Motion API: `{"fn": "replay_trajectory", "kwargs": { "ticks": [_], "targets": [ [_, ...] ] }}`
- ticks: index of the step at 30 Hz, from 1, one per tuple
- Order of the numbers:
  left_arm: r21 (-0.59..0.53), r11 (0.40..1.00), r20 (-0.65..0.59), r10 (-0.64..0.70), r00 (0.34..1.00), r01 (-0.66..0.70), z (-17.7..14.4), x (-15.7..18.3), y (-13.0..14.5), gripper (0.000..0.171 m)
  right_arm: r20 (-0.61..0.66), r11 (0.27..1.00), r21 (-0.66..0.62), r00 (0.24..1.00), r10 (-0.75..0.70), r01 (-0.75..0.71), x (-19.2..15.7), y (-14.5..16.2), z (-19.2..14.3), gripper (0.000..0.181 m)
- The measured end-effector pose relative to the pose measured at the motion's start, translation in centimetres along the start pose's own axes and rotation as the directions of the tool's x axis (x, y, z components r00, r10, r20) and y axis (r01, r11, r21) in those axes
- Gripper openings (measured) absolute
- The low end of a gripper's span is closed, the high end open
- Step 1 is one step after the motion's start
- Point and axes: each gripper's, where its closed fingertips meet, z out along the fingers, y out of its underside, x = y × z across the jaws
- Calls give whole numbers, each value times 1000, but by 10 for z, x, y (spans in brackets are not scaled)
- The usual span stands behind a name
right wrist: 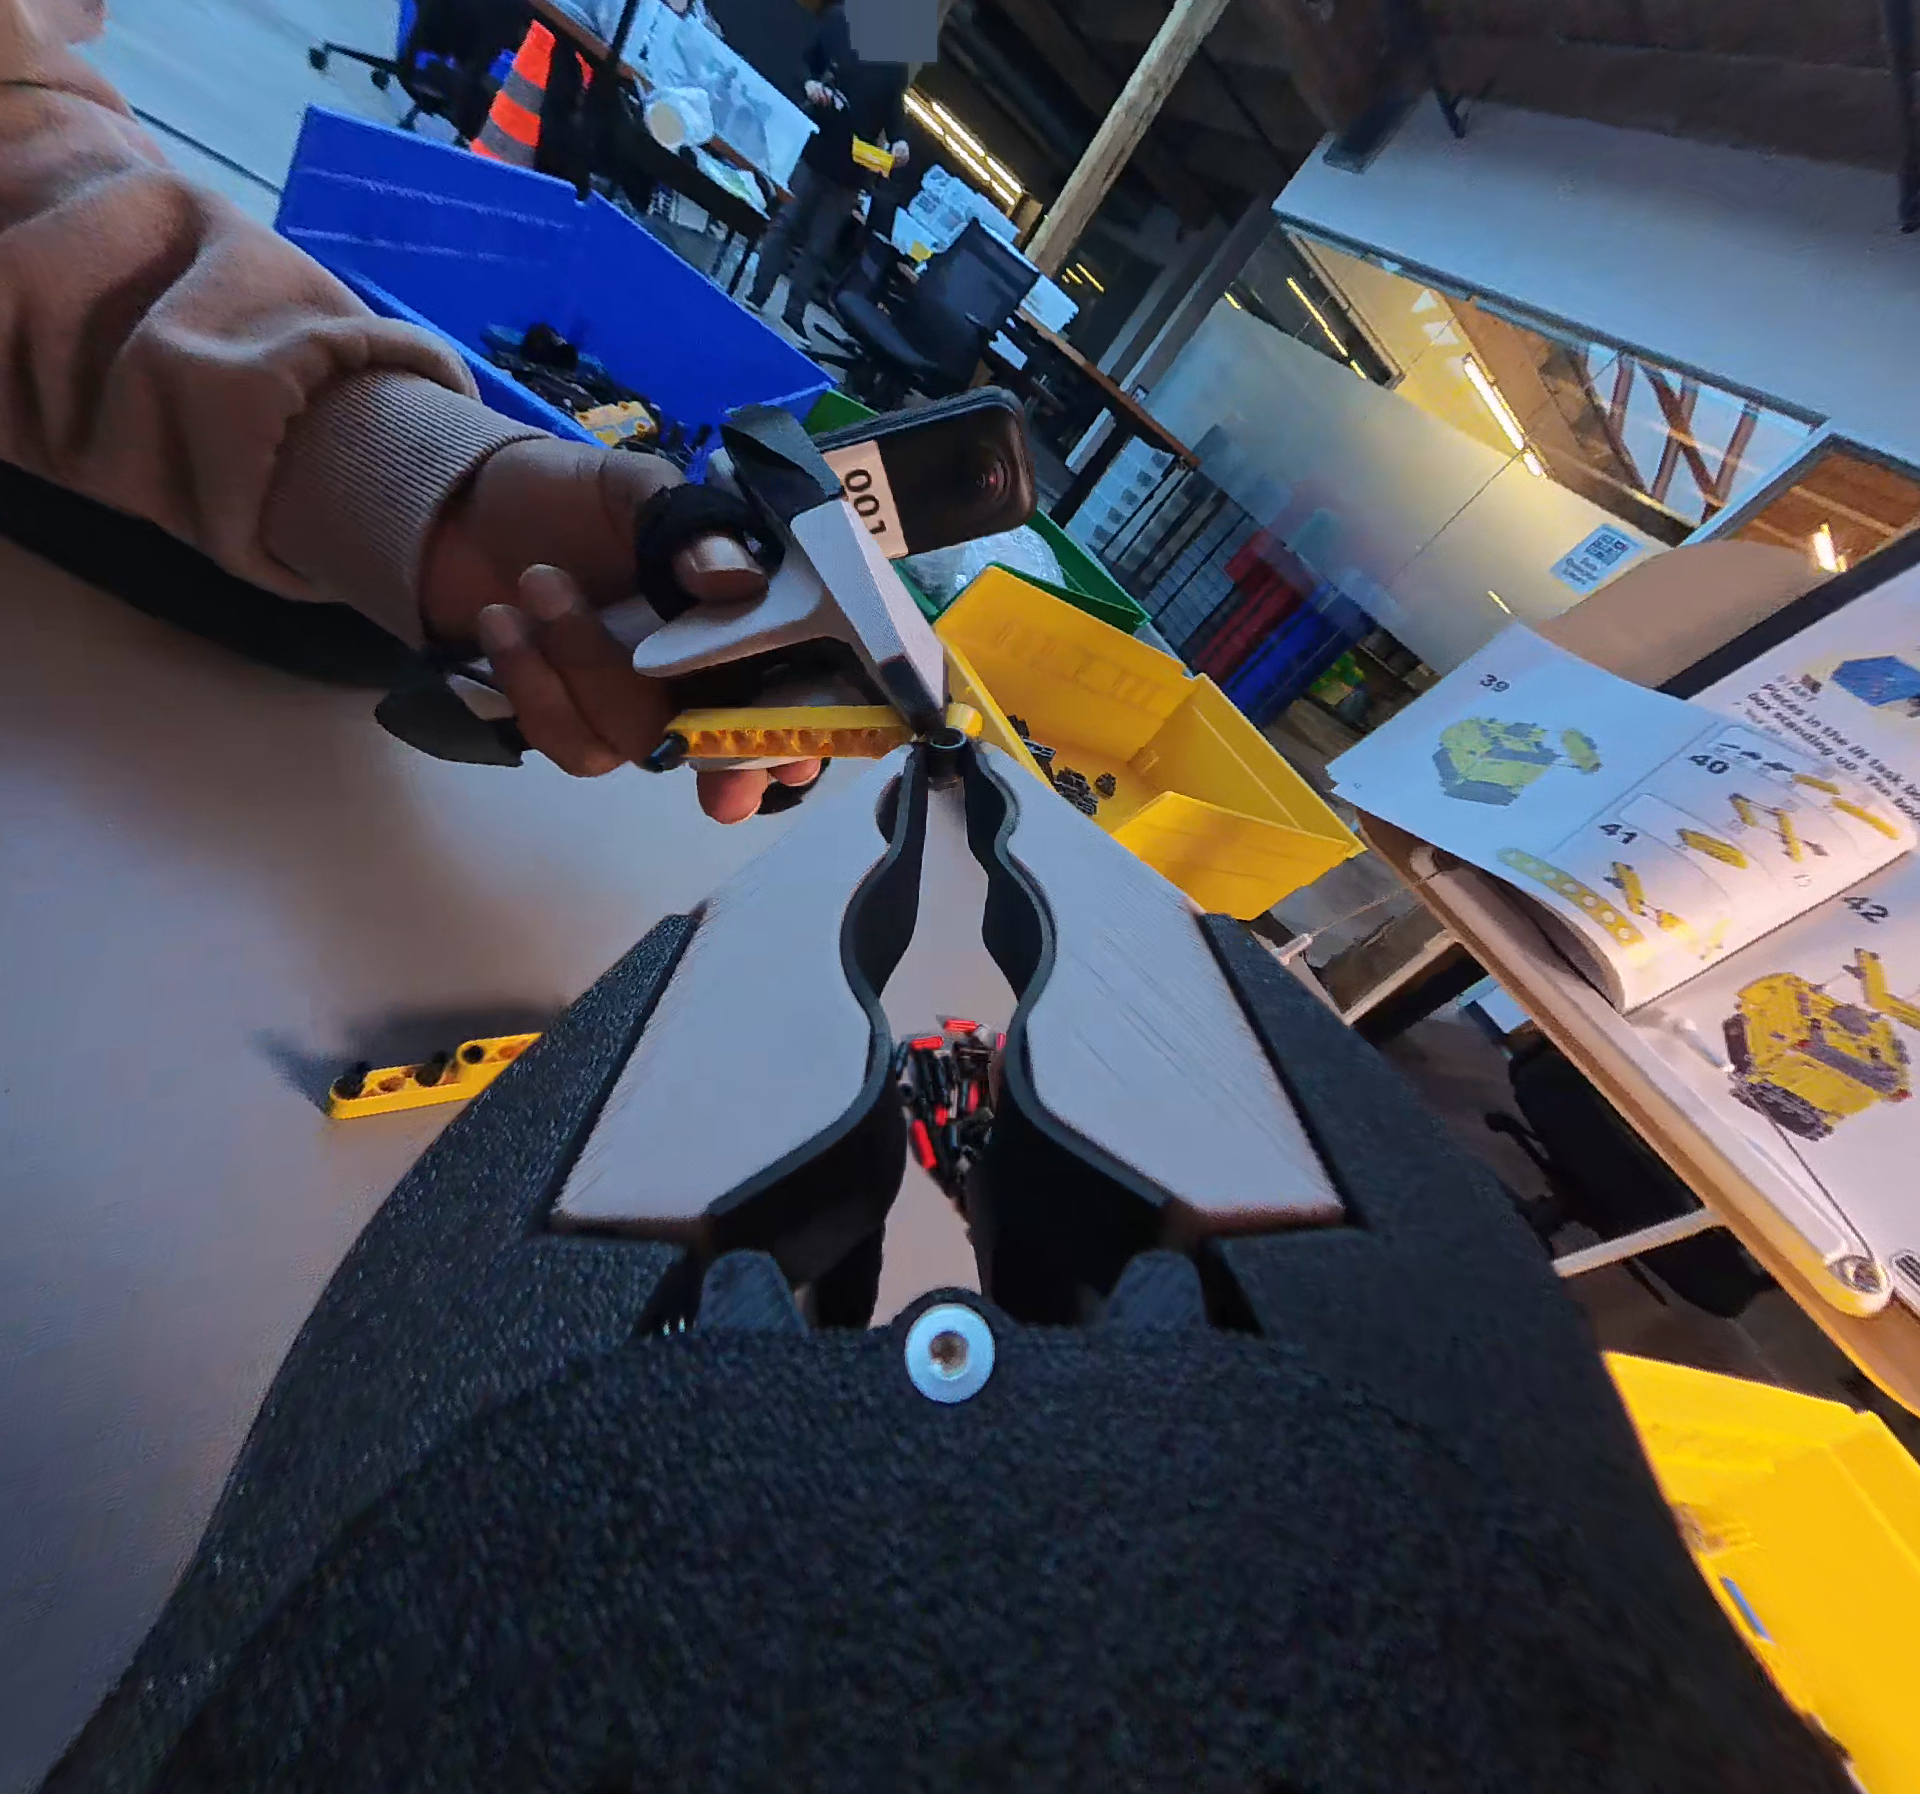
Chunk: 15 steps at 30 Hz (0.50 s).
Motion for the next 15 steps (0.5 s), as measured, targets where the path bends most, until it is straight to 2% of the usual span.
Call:
{"fn": "replay_trajectory", "kwargs": {
  "ticks": [4, 5, 6, 7, 8, 9, 11, 12, 13, 15],
  "targets": [
    [37, 999, 9, 3, 1000, -3, -3, -2, -8, 5, -22, 1000, -10, 1000, 2, -2, 2, 1, 0, 4],
    [200, 979, 15, -36, 999, 32, -23, -7, -38, 5, -45, 1000, 17, 999, 6, -6, 7, -3, -5, 0],
    [349, 936, 38, -61, 997, 44, -60, -15, -71, 4, -82, 999, 13, 996, 47, -46, 18, -1, -14, 0],
    [398, 915, 126, 14, 992, -63, -86, -15, -87, 4, -96, 997, 15, 992, 77, -76, 21, 0, -20, 0],
    [325, 929, 179, 124, 976, -178, -84, -7, -82, 6, -76, 998, -8, 995, 60, -61, 12, 2, -19, 0],
    [266, 942, 175, 162, 971, -205, -70, -1, -72, 6, -48, 999, -24, 999, 21, -23, 0, 4, -13, 0],
    [222, 963, 113, 130, 985, -152, -47, 0, -58, 6, -36, 999, -17, 999, 26, -27, -4, 5, -1, 0],
    [176, 973, 79, 134, 988, -146, -38, 3, -50, 6, -35, 998, -9, 997, 66, -67, 2, 7, 3, 0],
    [127, 973, 103, 181, 978, -193, -32, 1, -42, 6, -37, 993, 6, 992, 118, -118, 8, 8, 5, 0],
    [61, 963, 111, 255, 960, -263, -24, 1, -27, 6, 19, 953, 59, 955, 297, -297, 13, 5, 6, 6]
  ]
}}
